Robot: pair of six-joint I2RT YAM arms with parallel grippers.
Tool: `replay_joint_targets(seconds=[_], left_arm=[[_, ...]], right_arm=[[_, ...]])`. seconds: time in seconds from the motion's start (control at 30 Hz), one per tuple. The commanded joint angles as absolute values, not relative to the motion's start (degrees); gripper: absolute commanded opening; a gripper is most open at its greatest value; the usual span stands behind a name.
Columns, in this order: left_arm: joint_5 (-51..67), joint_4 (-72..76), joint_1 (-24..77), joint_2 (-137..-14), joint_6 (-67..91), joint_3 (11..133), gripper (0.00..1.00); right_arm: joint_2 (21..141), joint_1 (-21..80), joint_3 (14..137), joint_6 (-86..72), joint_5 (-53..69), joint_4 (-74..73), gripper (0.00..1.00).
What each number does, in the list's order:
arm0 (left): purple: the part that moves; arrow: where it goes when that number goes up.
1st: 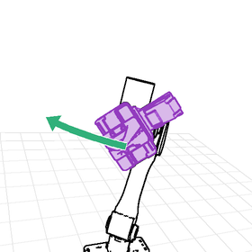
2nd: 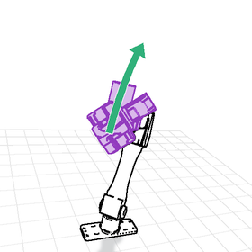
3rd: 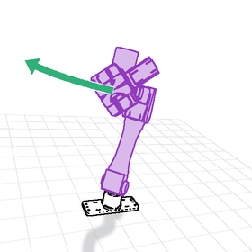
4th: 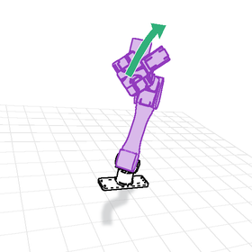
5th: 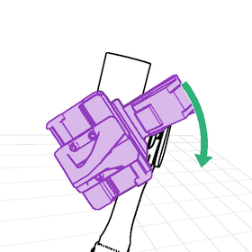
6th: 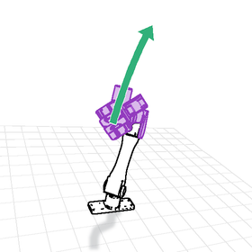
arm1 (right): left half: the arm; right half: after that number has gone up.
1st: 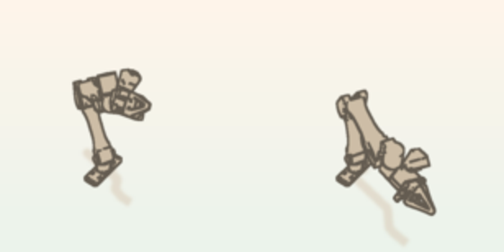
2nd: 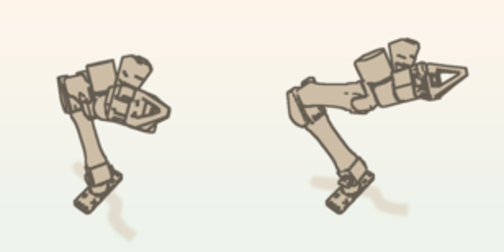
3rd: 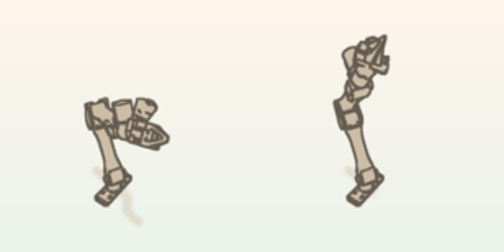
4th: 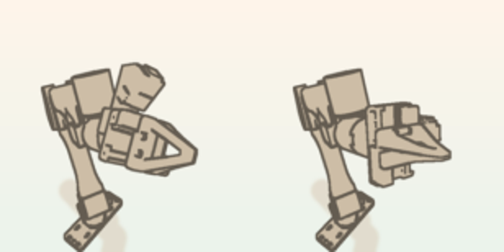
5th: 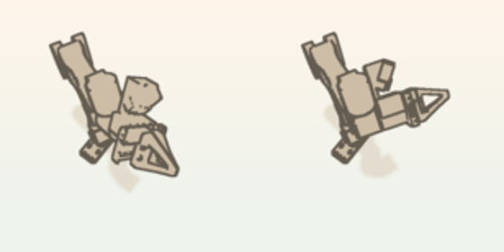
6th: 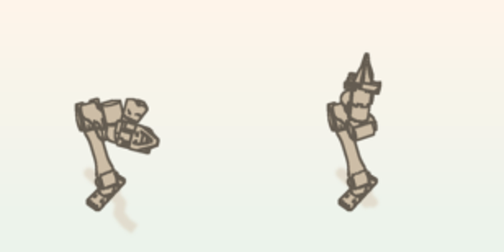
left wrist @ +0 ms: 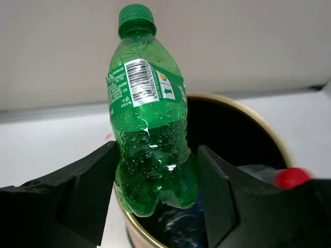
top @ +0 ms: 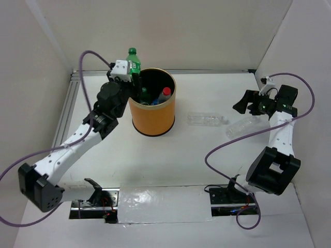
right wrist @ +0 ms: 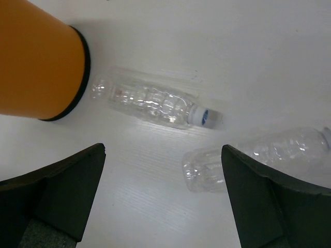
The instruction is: Put the plastic bottles in the bin
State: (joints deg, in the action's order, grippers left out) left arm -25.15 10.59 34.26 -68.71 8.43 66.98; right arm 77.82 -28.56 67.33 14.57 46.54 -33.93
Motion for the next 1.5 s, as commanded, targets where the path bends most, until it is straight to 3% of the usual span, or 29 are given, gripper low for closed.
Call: replay_joint_targets(seconds=[0.0,0.07,0.1,0.17,0.27,0.3,0.57,0.77,0.83,0.93,0.97,1.13,1.2,1.27,1.3,1.33,1.47], left_arm=[[-26.1,7.6,30.9,-74.0,9.9,67.8,0.02],[-25.6,6.7,30.2,-77.2,10.6,69.1,0.1],[-25.6,6.1,30.1,-78.2,10.6,69.6,0.24],[-25.0,4.8,29.5,-80.3,12.1,70.4,0.42],[-25.0,4.7,29.0,-81.0,12.1,71.7,0.9],[-25.0,4.7,29.0,-81.0,12.1,71.7,1.0],[-22.9,9.7,34.9,-72.8,5.1,73.5,1.0],[-10.9,12.0,47.0,-63.6,3.8,63.7,1.0],[-11.7,12.8,52.6,-62.4,4.6,58.4,1.0],[-14.3,13.7,59.4,-61.3,7.7,51.3,1.0],[-17.8,14.4,60.9,-61.3,8.5,49.5,1.0],[-22.6,16.3,66.8,-59.9,17.7,40.6,1.0],[-23.3,16.3,68.5,-59.9,20.1,37.5,0.99],[-23.3,17.4,69.3,-59.9,23.2,35.4,0.99],[-22.7,17.4,69.8,-60.7,23.8,34.7,0.99],[-22.1,17.4,69.8,-62.1,24.9,34.2,0.99],[-19.4,19.7,69.8,-67.1,26.2,30.8,0.99]], right_arm=[[78.4,-28.9,68.6,11.2,38.2,-34.4,1.0],[77.7,-28.9,67.5,6.1,32.8,-32.8,1.0],[77.7,-28.9,67.5,4.2,30.3,-32.2,1.0],[77.7,-28.9,67.0,-1.3,20.7,-31.6,1.0],[79.1,-28.9,65.8,-5.4,11.1,-31.0,1.0],[80.0,-28.4,65.0,-6.1,9.5,-30.3,1.0],[91.0,-24.9,63.8,-15.4,0.4,-24.6,1.0],[99.8,-20.9,64.5,-21.2,-2.9,-21.4,1.0],[101.9,-20.1,65.0,-21.9,-3.4,-20.7,1.0],[104.1,-21.6,66.2,-21.9,-1.9,-20.7,0.77],[103.3,-22.4,66.2,-21.1,-0.7,-20.7,0.52],[94.0,-22.9,69.7,-11.5,3.9,-22.4,0.2],[88.3,-20.7,72.7,-7.5,7.8,-22.4,0.19],[85.4,-18.8,78.4,-0.8,20.3,-21.6,0.18],[83.8,-18.3,80.4,2.3,27.7,-19.9,0.18],[83.8,-17.8,82.5,9.1,42.5,-19.1,0.19],[83.5,-8.6,87.4,11.9,56.3,-3.0,0.13]])
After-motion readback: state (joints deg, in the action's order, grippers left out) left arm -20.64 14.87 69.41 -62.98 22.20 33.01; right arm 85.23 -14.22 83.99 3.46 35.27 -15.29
